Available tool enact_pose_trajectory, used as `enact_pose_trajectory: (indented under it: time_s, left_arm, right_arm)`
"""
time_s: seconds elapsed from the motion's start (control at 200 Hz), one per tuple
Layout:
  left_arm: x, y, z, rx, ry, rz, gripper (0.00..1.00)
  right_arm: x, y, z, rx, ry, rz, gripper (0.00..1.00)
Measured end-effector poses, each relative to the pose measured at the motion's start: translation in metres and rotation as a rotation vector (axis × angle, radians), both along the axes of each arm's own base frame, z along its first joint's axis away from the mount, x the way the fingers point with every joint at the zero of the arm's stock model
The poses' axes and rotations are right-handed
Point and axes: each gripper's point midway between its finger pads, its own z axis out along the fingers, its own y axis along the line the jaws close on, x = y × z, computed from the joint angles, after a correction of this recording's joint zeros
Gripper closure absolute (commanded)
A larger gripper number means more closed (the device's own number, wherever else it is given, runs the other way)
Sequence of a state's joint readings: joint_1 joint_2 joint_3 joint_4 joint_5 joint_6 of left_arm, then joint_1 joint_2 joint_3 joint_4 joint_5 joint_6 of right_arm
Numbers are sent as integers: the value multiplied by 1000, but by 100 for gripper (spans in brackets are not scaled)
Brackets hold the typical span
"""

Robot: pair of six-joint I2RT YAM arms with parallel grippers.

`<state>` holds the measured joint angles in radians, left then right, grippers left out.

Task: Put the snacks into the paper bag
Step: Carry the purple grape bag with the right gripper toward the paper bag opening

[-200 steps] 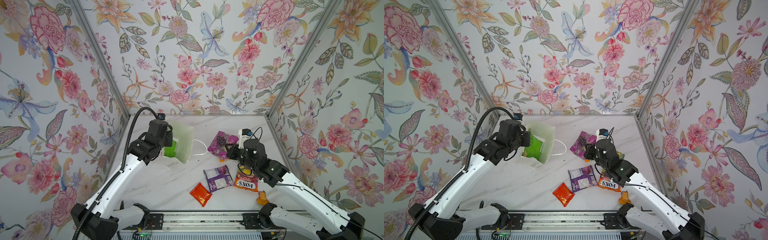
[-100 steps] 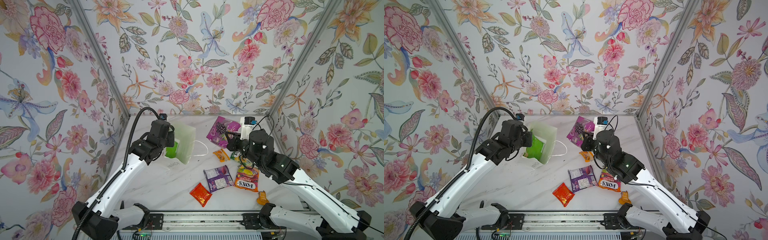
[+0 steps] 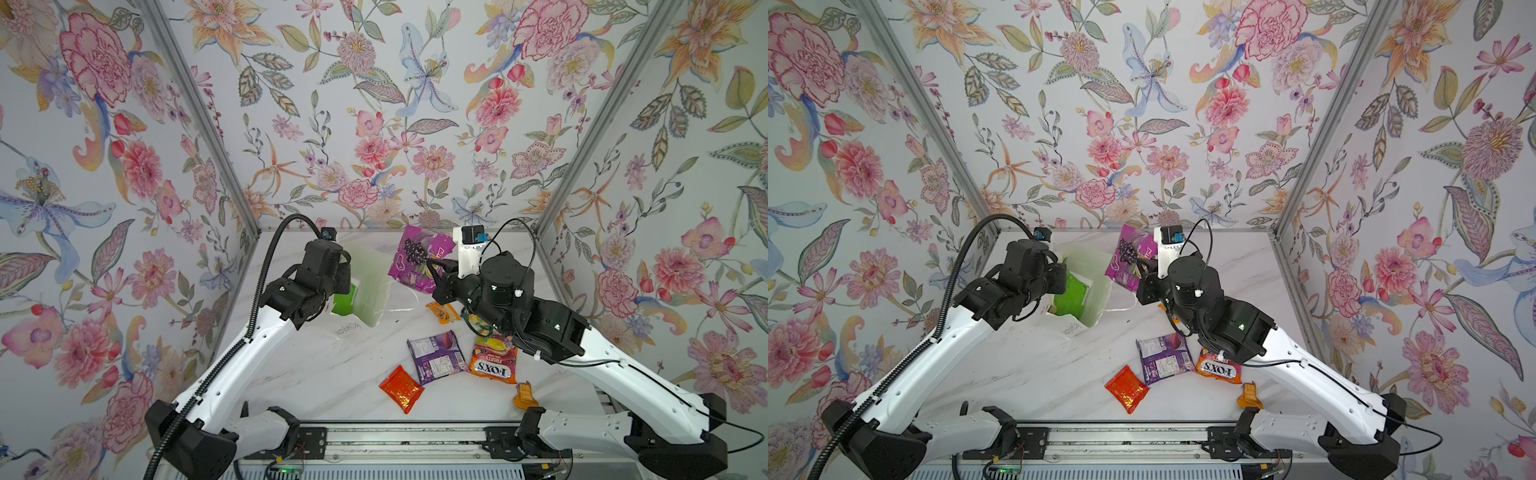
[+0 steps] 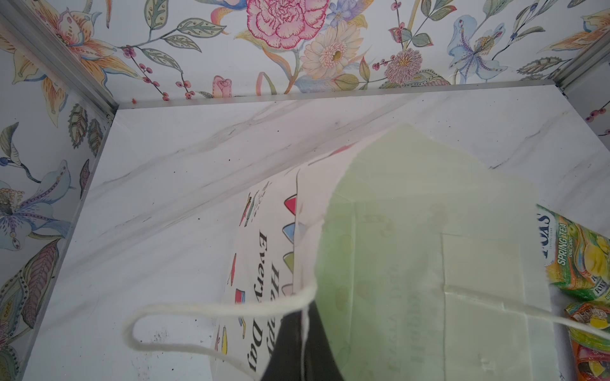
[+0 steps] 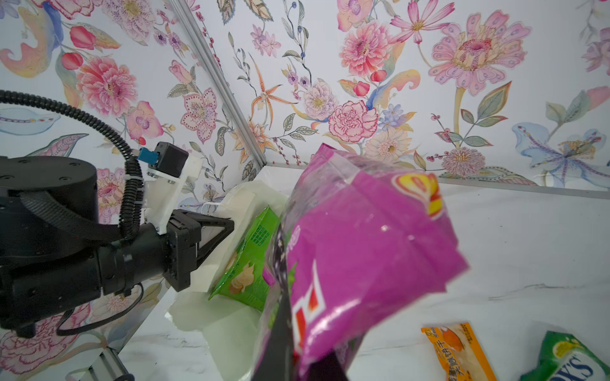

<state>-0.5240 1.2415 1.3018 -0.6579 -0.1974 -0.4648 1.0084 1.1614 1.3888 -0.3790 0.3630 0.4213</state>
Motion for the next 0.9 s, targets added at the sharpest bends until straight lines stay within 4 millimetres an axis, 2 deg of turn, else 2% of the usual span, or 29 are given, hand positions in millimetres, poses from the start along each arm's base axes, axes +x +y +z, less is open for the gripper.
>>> enact_pose_trajectory:
  time_s: [0.46,0.901]
  left_arm:
    - [1,-3,1,-3,-5,-6,100]
    - [1,-3,1,-3,-6,-7,100]
  right_arm:
    - [-17,37,2,-38,-11,84,100]
    - [-17,69,-27,-103,43,122,100]
